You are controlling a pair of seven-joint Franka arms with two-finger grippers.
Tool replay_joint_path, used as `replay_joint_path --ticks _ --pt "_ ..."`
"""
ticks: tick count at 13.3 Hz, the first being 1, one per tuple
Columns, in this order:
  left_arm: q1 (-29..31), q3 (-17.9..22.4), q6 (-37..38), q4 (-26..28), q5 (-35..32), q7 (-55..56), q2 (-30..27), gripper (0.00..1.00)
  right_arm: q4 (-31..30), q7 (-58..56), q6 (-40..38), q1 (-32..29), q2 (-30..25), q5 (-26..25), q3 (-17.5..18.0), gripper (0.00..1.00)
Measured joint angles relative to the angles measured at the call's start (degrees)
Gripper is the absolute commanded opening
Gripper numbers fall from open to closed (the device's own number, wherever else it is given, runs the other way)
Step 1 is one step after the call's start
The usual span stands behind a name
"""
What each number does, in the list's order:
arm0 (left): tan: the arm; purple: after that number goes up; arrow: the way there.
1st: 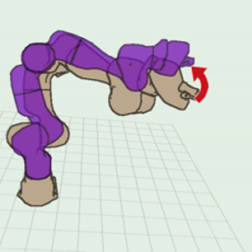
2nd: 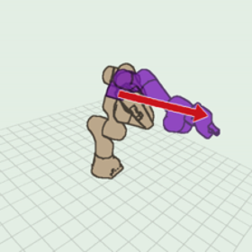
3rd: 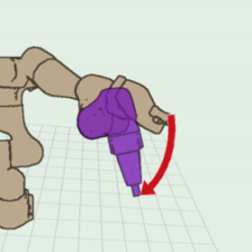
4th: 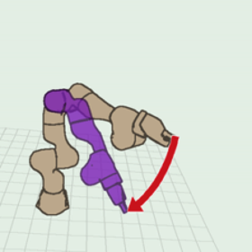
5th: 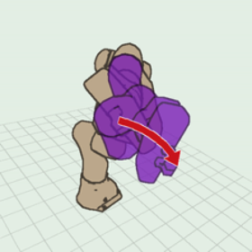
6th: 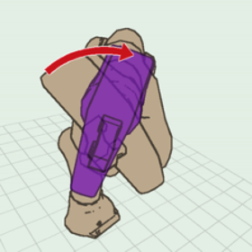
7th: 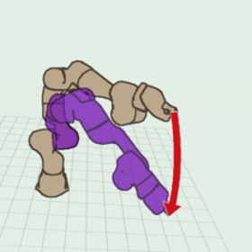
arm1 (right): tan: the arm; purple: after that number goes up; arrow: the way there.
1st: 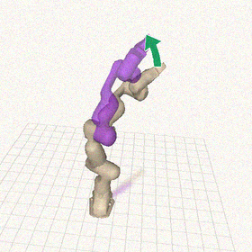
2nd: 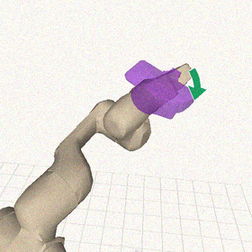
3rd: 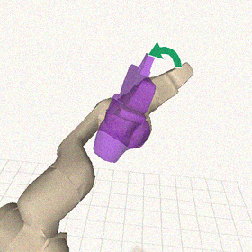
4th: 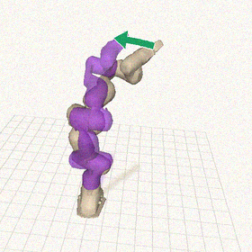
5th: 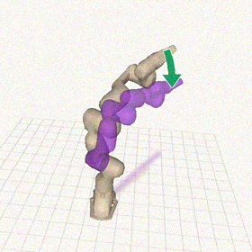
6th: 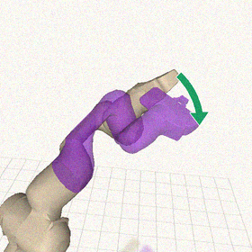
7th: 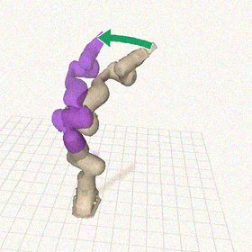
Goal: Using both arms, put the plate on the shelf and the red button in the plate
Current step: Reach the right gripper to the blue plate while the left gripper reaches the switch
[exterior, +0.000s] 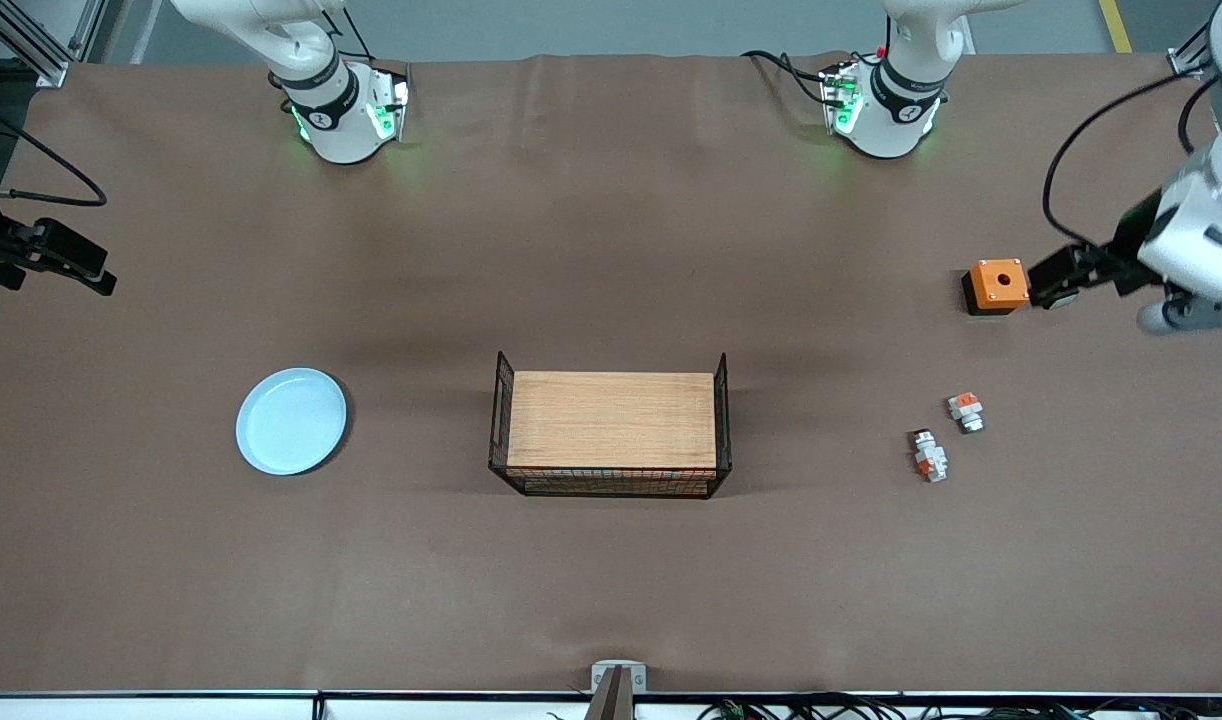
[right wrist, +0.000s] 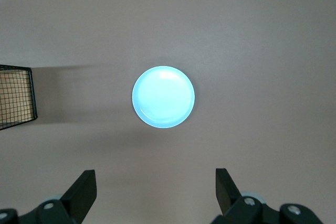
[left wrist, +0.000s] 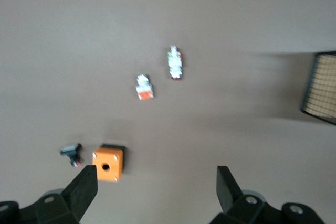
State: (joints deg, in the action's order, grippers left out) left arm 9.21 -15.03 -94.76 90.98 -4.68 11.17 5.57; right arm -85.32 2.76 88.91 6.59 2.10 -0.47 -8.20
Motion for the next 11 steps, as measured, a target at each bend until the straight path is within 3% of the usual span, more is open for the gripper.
replay_joint_path --ticks 5,8,11 --pt "0.62 0.11 -10.35 2.21 -1.67 0.21 9.84 1.00 -0.24 -0.03 -0.76 0.33 4.02 -4.58 0.31 1.00" --pt "1.77 0.16 -21.05 6.60 -1.69 0.21 15.11 1.00 -1.04 -0.03 -1.22 -0.02 7.65 -5.43 0.04 1.00" --pt "3.49 0.19 -31.02 11.21 -1.70 0.21 18.15 1.00 -5.78 -0.33 6.96 -2.57 11.49 -5.47 -0.19 1.00"
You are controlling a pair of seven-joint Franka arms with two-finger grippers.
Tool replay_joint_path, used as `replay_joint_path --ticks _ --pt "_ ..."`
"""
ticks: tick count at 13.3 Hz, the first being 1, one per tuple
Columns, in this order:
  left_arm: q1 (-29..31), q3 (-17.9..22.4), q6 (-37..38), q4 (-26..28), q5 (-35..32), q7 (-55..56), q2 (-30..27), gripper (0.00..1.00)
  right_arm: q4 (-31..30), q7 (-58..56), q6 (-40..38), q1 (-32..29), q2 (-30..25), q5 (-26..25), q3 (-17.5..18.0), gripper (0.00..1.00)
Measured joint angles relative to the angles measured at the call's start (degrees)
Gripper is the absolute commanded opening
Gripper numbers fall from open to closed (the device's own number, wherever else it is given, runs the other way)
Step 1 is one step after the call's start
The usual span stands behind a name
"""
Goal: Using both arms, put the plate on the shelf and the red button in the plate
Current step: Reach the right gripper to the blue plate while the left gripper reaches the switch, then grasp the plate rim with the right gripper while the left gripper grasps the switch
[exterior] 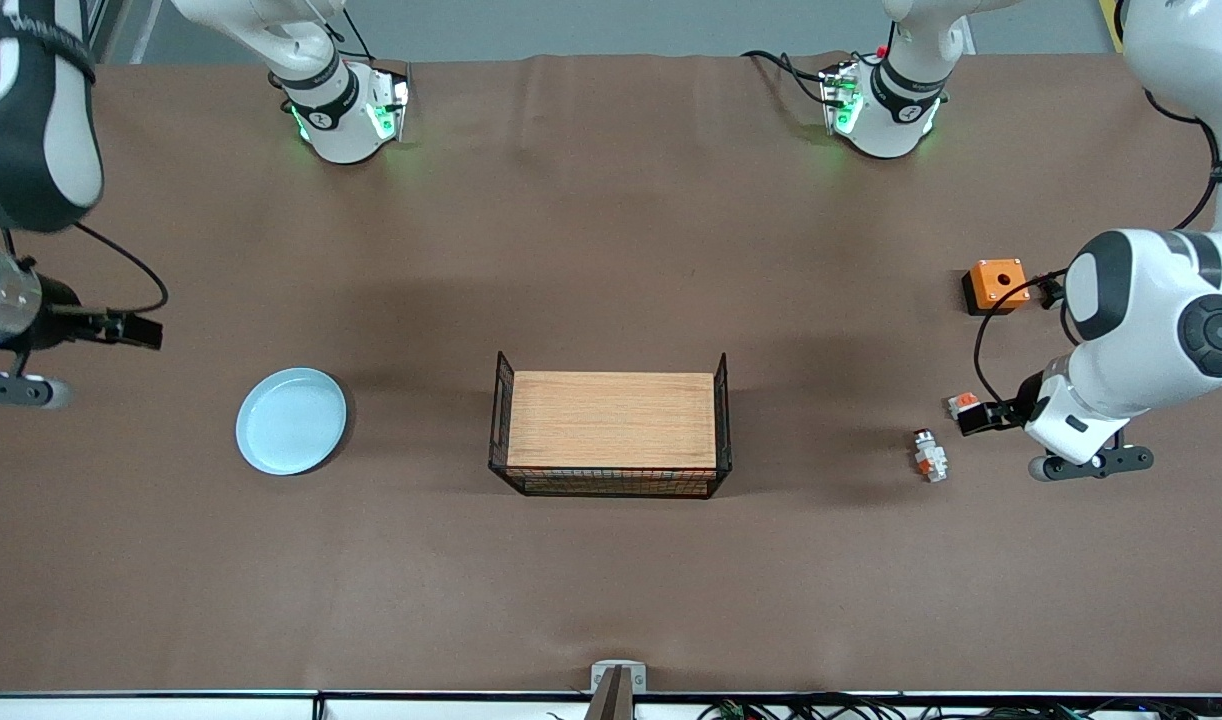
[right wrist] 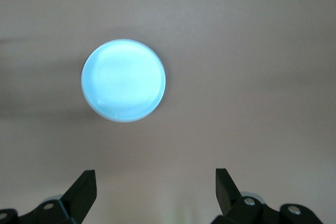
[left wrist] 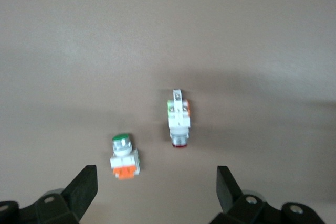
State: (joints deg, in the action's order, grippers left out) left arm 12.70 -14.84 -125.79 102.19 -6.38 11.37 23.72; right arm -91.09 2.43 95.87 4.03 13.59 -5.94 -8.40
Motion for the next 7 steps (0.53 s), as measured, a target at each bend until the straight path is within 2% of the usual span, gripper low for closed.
replay_joint_path --ticks 3,5,7 --pt "0.55 -0.01 -8.54 1.23 0.00 0.19 4.97 0.95 -8.82 -5.14 15.37 -3.93 2.67 0.02 -0.13 1.00" --pt "0.39 -0.13 -13.21 1.28 0.00 2.11 8.56 0.92 -11.55 -6.21 21.01 -4.73 4.95 0.47 -0.12 1.00" --pt "-0.02 -0.35 -15.87 1.26 0.00 3.69 11.06 0.86 -12.14 -6.22 24.83 -4.74 8.21 3.11 -0.07 1.00"
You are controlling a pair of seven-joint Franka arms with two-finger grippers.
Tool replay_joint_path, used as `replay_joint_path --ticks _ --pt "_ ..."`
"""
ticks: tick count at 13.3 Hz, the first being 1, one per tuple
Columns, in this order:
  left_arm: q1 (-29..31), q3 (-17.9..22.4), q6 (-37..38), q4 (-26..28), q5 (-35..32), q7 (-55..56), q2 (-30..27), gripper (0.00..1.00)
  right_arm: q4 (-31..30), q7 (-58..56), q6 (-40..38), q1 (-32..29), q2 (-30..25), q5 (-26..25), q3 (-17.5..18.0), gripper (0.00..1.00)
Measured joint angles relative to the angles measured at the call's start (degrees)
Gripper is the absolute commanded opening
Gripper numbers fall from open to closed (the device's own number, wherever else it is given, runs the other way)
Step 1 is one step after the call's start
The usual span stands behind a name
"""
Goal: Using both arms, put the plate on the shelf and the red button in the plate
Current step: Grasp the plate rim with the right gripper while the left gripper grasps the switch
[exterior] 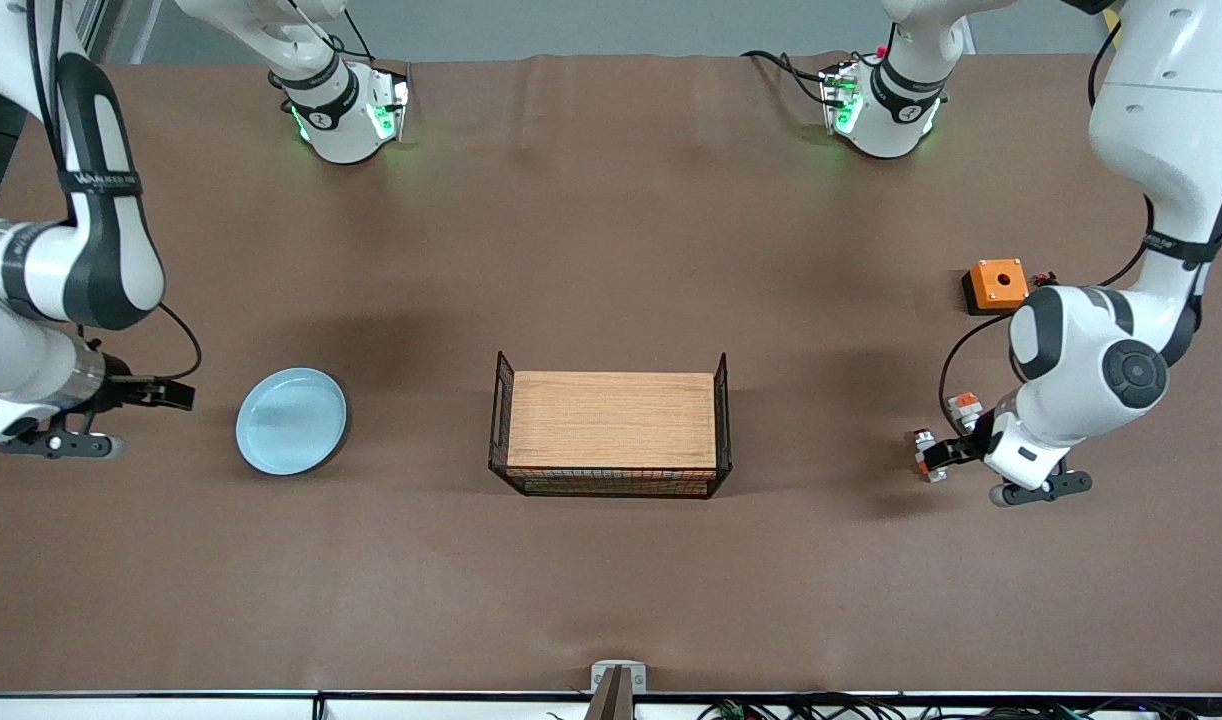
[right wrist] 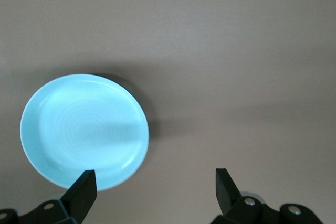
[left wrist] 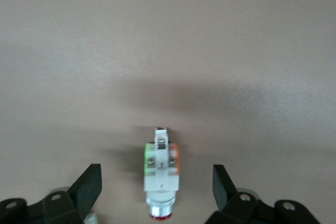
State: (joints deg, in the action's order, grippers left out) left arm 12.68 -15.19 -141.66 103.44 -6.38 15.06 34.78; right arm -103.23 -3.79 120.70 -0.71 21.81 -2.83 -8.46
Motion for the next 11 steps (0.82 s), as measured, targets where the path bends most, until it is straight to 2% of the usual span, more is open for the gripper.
replay_joint_path --ticks 2,3,4,5,6,9,11 --pt "-0.17 -0.05 -1.50 0.02 0.00 0.54 1.75 0.76 -0.02 0.00 3.61 -0.21 3.62 2.45 0.00 1.00" --pt "-0.06 -0.01 -2.24 0.03 0.00 0.56 2.54 0.67 -0.03 0.00 5.23 -0.31 5.21 3.43 -0.01 1.00" --pt "0.11 0.03 -2.59 0.05 0.00 0.56 3.13 0.48 -0.02 0.00 6.74 -0.39 6.66 4.46 -0.02 1.00" --pt "0.24 0.05 -2.65 0.07 0.00 0.56 3.46 0.22 -0.01 0.00 7.75 -0.55 7.83 4.97 -0.04 1.00" --pt "0.26 0.05 -2.65 0.08 0.00 0.56 3.59 0.12 0.00 -0.07 8.24 -0.83 8.79 5.30 -0.04 1.00" --pt "0.21 -0.02 -2.65 0.11 0.00 0.56 3.54 0.02 0.00 -0.75 8.57 -1.47 10.21 7.22 -0.04 0.99" --pt "0.21 -0.06 -2.52 0.24 0.00 0.36 2.79 0.00 -0.38 -0.96 9.72 -1.79 10.88 8.48 -0.04 0.99"
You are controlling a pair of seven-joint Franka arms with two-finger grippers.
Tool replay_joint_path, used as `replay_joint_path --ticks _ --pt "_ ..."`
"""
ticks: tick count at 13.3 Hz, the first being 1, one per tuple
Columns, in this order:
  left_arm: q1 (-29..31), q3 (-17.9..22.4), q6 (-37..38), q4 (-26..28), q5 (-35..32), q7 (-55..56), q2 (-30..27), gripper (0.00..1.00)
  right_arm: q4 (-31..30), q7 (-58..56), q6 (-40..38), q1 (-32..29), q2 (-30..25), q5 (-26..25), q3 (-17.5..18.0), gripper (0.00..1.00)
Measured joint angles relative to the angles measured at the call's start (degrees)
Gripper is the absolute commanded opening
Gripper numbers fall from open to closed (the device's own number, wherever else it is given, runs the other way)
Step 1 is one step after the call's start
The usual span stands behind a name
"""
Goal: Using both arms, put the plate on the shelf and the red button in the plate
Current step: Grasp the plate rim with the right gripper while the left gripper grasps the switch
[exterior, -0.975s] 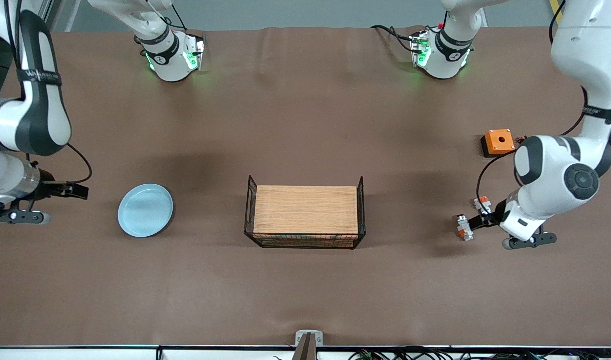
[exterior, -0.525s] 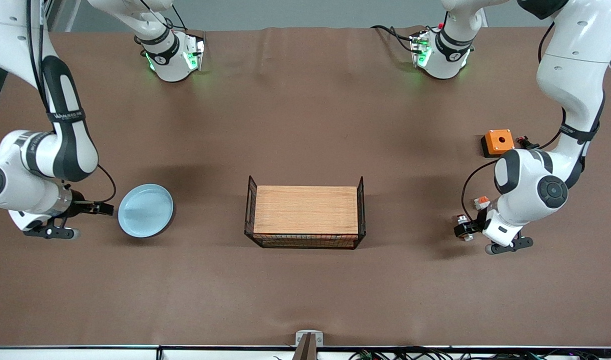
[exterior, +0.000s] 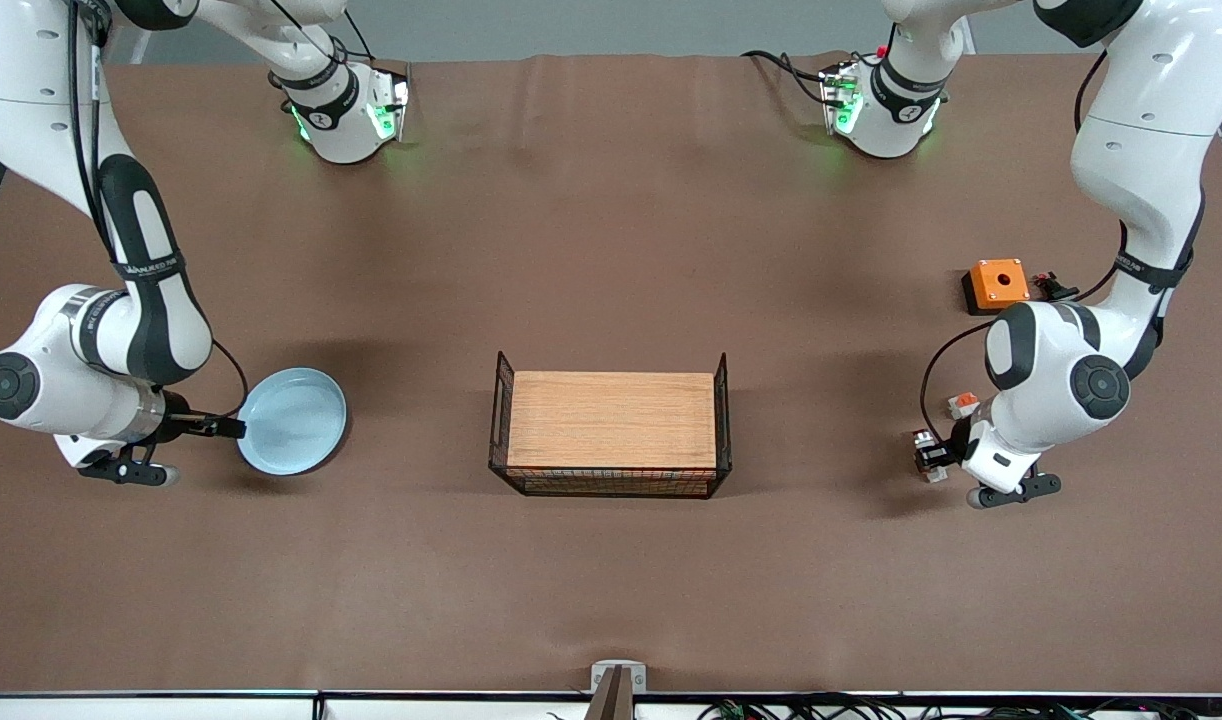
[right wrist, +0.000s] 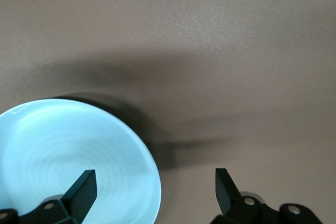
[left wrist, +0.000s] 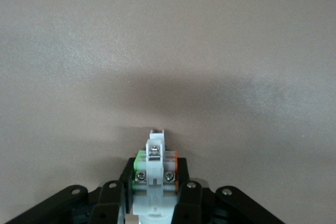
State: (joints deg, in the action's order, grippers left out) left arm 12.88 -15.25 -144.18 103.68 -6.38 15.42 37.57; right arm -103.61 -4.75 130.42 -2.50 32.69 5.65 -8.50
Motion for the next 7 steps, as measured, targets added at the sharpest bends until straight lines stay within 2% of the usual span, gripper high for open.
replay_joint_path --ticks 3,7 --pt "0.00 -0.32 3.77 0.09 0.00 -0.33 -4.17 0.00 -2.14 -0.26 3.12 -0.14 0.67 0.76 0.01 0.99" --pt "-0.02 -0.56 15.85 -0.09 -0.01 -0.35 -14.37 0.00 -4.81 -0.47 4.44 -0.14 0.74 3.09 0.06 0.83"
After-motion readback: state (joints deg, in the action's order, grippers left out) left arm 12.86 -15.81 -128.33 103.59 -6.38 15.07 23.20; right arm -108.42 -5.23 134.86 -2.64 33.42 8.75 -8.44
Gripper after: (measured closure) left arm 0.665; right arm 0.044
